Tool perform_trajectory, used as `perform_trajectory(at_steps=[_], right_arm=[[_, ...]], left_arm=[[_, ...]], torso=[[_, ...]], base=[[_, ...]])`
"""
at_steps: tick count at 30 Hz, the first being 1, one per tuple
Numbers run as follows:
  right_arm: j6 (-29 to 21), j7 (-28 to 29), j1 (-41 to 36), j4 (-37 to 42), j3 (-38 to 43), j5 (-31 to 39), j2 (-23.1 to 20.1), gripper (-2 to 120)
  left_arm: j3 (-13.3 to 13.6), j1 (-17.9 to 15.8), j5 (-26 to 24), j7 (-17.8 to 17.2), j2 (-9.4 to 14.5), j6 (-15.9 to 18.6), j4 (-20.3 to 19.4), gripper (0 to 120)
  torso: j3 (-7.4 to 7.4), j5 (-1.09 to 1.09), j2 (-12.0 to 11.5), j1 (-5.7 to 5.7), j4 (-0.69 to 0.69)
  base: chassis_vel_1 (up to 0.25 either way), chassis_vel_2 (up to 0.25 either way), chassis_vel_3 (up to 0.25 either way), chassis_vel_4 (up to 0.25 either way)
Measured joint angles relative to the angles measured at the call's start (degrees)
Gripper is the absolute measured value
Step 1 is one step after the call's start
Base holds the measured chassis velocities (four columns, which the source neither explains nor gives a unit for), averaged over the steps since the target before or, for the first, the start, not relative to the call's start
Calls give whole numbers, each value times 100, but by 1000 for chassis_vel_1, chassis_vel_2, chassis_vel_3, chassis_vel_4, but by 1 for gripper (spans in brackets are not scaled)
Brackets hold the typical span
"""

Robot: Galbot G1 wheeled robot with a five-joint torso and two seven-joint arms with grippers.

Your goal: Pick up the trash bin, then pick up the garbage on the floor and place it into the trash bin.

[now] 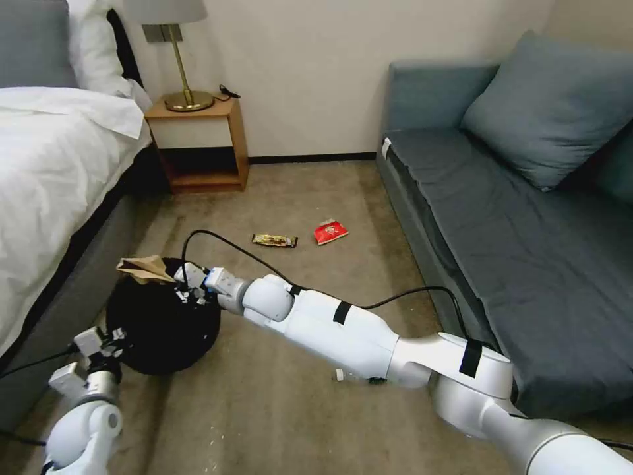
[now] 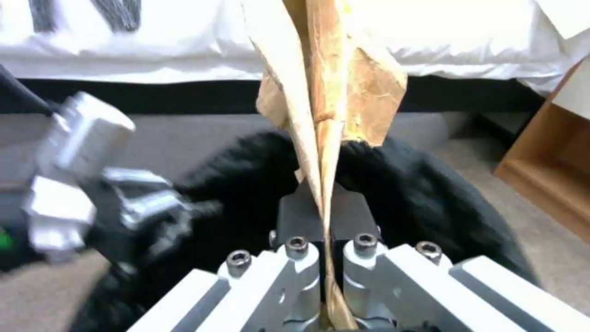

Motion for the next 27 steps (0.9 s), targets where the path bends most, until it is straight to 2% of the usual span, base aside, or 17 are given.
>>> perform_trajectory(at_steps=[3,6,9,12,14,16,19,20,23,24,26,27], right_arm=[[31,158,-27,-129,-3,-3,-2,0],[71,276,-34,-252,-26,-35,-2,0],[112,349,-53,-351,-36,-82,-3,7],[179,417,-90,-437,-47,-148,-2,22],[185,421,-94,-439,-48,-155,-3,23],[204,429,-105,-426,-54,-172,-2,34],[204,429,-105,-426,-54,-172,-2,34],[197,443,-129,-323,-51,-168,-2,48],[175,504,-149,-182,-54,-156,-2,61],[175,504,-149,-182,-54,-156,-2,61],[128,567,-151,33,-60,-129,-3,71],[114,575,-151,78,-60,-120,-3,71]], left_arm=[[156,-110,2,0,-54,11,31,3],[196,-116,4,1,-79,19,16,3],[199,-112,4,4,-87,21,-9,3],[122,-62,2,17,-78,18,-26,3],[113,-56,1,18,-76,17,-26,3],[36,-14,-10,33,-60,1,-31,3],[36,-14,-10,33,-60,1,-31,3],[-23,26,-15,51,-59,-25,-31,3],[-37,41,-13,53,-84,-39,-33,3],[-37,41,-13,53,-84,-39,-33,3],[-36,45,-7,54,-101,-40,-51,3],[-36,46,-6,54,-103,-40,-53,3]], torso=[[0,0,0,0,-1],[0,0,0,0,-1],[0,0,0,0,-1],[0,0,0,0,0],[0,0,0,0,0],[0,0,0,0,0],[0,0,0,0,0],[0,0,0,0,1],[0,0,0,0,0],[0,0,0,0,0],[0,0,0,0,0],[0,0,0,0,-1]], base=[[0,0,0,0],[0,0,0,0],[0,0,0,0],[0,0,0,0],[0,0,0,0],[0,0,0,0],[0,0,0,0],[0,0,0,0],[0,0,0,0],[0,0,0,0],[0,0,0,0],[0,0,0,0]])
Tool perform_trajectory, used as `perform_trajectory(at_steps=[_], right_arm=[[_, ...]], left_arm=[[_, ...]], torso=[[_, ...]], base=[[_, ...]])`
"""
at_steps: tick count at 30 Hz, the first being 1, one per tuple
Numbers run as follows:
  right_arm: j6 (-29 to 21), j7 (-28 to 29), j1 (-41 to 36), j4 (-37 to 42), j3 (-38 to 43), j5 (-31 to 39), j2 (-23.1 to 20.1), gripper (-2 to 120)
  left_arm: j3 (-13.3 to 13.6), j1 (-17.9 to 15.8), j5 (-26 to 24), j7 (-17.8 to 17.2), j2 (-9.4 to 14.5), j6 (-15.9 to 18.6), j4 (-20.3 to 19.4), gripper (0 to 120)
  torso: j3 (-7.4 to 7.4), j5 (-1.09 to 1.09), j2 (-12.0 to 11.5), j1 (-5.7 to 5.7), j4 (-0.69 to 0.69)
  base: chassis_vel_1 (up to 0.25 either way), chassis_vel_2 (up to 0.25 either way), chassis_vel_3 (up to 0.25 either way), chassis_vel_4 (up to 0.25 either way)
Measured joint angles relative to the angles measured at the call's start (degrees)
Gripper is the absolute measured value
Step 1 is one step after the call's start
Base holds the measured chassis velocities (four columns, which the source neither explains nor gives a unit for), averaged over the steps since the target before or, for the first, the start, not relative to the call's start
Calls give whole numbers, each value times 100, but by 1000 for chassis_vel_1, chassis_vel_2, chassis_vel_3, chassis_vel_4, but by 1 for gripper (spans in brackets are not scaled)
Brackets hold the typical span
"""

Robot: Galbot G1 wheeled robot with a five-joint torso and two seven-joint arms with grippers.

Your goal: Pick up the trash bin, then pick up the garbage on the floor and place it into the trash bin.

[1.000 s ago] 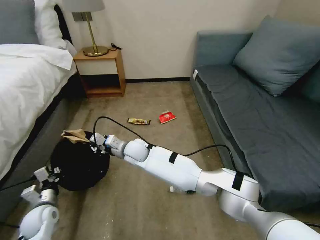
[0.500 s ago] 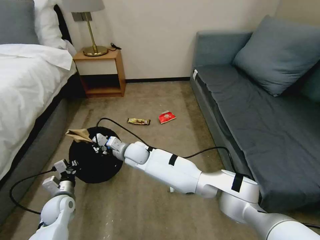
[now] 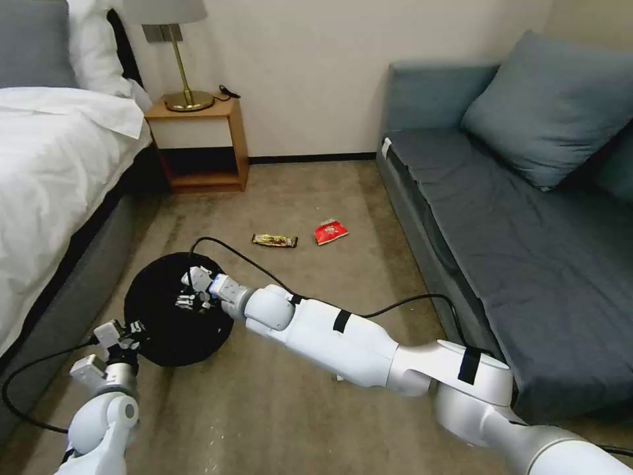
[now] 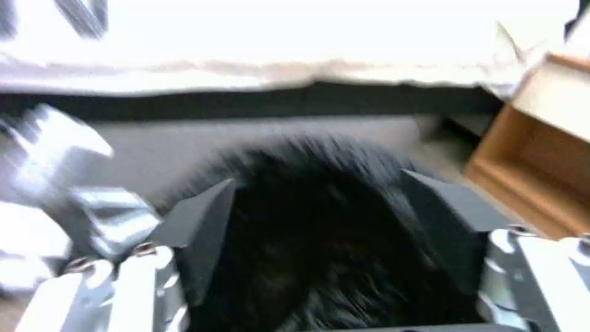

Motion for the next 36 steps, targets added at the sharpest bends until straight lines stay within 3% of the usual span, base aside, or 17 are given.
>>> perform_trajectory(at_steps=[2,4,6,9,10,13,14,19,25,36], right_arm=[[-33,12,0,85,0,22,0,75],[-610,-149,-13,843,42,292,-110,88],[-783,-279,-41,1034,67,345,-252,93],[-1126,-790,-258,1546,132,253,-1076,99],[-1136,-1015,-445,1677,200,87,-1477,100],[-1129,-1076,-496,1695,221,47,-1555,100],[-962,-1571,-973,1709,497,-517,-2159,100],[-648,-2195,-1742,1522,1235,-1436,-2821,100],[-385,-2638,-2262,1330,1841,-1984,-3219,100],[-120,-2955,-3127,1153,2490,-2395,-3523,100]], left_arm=[[0,0,1,0,-2,-1,-6,3],[-12,28,5,1,-9,-26,-28,3],[-26,41,5,1,-9,-35,-37,3],[-74,86,5,8,-2,-68,-57,3],[-99,103,6,17,7,-73,-67,3],[-104,109,6,19,9,-76,-75,3],[-143,151,5,21,17,-79,-135,3],[-187,215,2,21,33,-79,-242,3],[-183,228,19,12,13,-53,-317,3],[-121,241,176,-18,-128,-13,-421,3]], torso=[[0,0,0,0,0],[-1,1,0,0,4],[-1,1,0,0,5],[-1,1,0,0,2],[-1,0,0,0,-3],[-1,1,0,0,-2],[0,0,0,0,-5],[-1,2,0,0,0],[0,2,0,0,0],[0,2,0,0,-1]], base=[[0,0,0,0],[0,0,0,0],[0,0,0,0],[0,0,0,0],[0,0,0,0],[0,0,0,0],[0,0,0,0],[0,0,0,0],[0,0,0,0],[0,0,0,0]])
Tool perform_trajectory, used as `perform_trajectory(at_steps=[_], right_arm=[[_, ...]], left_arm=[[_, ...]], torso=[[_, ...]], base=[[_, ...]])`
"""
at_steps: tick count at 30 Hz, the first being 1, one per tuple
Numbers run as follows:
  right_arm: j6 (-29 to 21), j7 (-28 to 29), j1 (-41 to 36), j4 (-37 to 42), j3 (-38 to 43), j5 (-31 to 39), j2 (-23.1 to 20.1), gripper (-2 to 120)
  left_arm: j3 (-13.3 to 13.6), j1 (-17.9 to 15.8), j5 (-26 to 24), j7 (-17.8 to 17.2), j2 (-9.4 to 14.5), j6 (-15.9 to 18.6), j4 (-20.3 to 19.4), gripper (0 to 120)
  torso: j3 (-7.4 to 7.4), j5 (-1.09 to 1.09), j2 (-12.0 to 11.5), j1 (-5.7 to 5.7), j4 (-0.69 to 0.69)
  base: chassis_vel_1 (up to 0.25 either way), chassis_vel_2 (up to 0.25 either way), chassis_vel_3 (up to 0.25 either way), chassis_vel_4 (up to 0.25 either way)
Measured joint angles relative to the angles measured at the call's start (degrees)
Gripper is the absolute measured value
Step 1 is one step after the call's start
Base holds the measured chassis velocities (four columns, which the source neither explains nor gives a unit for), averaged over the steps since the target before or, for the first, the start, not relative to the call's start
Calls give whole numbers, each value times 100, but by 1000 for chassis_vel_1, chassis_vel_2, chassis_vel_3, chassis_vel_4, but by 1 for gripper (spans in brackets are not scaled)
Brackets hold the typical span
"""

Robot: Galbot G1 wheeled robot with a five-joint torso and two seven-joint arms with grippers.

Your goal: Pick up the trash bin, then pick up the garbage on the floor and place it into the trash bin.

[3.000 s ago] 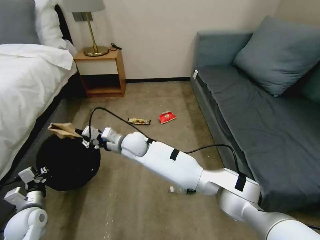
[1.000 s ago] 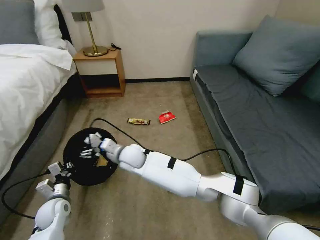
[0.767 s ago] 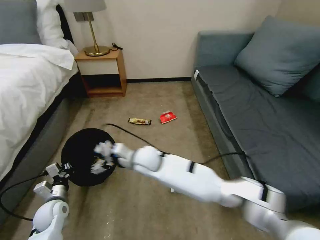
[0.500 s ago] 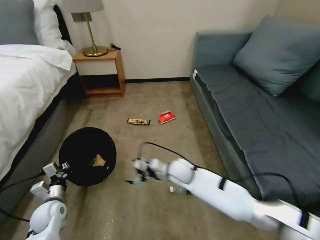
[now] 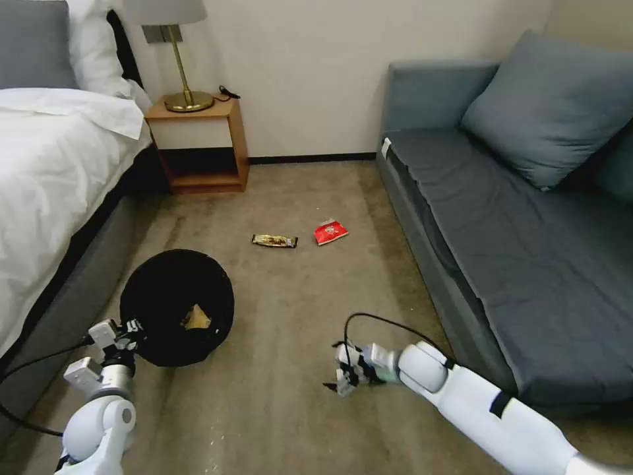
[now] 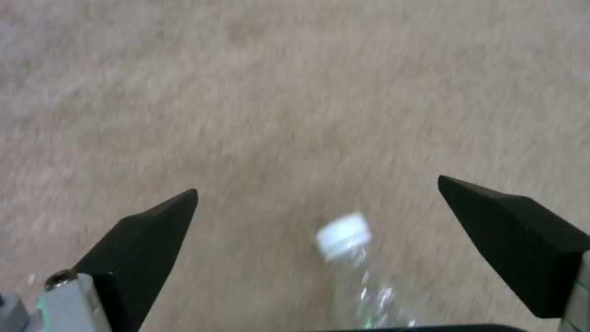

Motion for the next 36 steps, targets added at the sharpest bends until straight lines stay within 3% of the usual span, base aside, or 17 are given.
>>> perform_trajectory(at_steps=[10,16,22,24,29,36], right_arm=[[153,-98,-54,-560,247,-187,87,100],[378,-281,111,-1379,452,-532,349,100],[569,-569,230,-1897,721,-791,542,82],[580,-583,229,-1910,728,-801,546,79],[633,-617,175,-1908,776,-813,566,54],[634,-615,168,-1859,808,-818,600,35]], left_arm=[[-19,74,82,5,-53,-30,-34,3],[-22,91,113,21,-78,-42,-39,3],[5,89,125,44,-101,-45,-39,3],[6,89,125,46,-100,-45,-39,3],[2,90,110,49,-58,-46,-40,3],[-9,126,109,58,-62,-73,-90,3]], torso=[[0,-1,0,0,1],[0,-1,0,0,2],[1,-2,0,0,2],[1,-2,0,0,2],[1,-2,0,0,1],[0,-2,0,0,2]], base=[[0,0,0,0],[0,0,0,0],[0,0,0,0],[0,0,0,0],[0,0,0,0],[0,0,0,0]])
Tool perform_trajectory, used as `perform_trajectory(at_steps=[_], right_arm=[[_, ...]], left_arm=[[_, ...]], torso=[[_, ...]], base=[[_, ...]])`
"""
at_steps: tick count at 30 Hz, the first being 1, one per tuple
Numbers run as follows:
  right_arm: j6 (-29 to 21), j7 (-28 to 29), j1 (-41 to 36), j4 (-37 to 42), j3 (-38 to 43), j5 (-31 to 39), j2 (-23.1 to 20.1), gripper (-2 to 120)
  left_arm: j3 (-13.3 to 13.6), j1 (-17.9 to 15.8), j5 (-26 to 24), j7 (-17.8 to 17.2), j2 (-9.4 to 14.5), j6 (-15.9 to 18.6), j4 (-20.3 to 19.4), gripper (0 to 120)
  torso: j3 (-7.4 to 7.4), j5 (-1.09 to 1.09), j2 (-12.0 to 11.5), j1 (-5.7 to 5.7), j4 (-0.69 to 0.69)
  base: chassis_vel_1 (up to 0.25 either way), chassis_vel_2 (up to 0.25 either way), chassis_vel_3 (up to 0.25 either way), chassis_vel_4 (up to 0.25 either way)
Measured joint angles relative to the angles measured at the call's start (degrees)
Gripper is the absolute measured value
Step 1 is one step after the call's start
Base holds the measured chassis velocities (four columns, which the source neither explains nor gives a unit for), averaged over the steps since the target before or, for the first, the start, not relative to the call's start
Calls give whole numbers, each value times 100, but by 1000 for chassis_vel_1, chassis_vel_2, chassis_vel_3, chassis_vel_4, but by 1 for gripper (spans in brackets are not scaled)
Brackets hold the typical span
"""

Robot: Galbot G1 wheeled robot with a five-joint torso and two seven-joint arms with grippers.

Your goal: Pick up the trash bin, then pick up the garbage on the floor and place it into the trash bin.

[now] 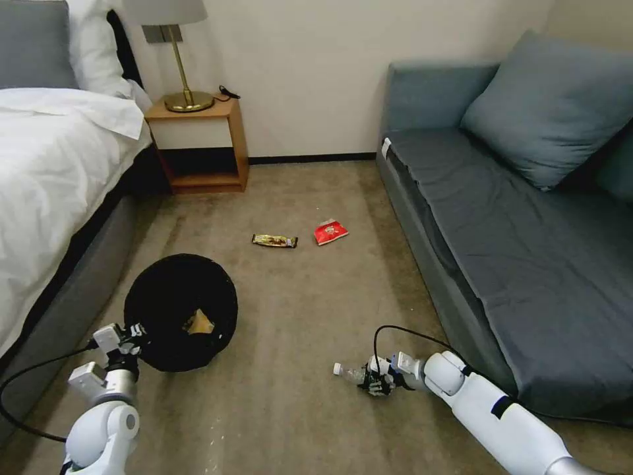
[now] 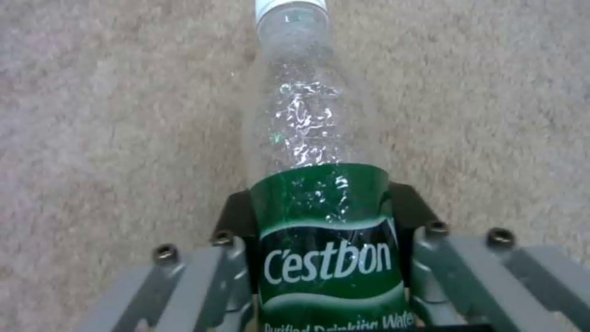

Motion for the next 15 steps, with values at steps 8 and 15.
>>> perform_trajectory(at_steps=[8,15], right_arm=[[-12,-12,-44,421,189,116,-32,26],[-256,17,87,1529,122,466,-159,26]], left_arm=[[-9,43,16,23,-14,-46,-114,3],[-10,80,81,49,-25,-90,-148,3]], torso=[[0,0,0,0,-1],[0,-1,0,0,-1]], base=[[0,0,0,0],[0,0,0,0]])
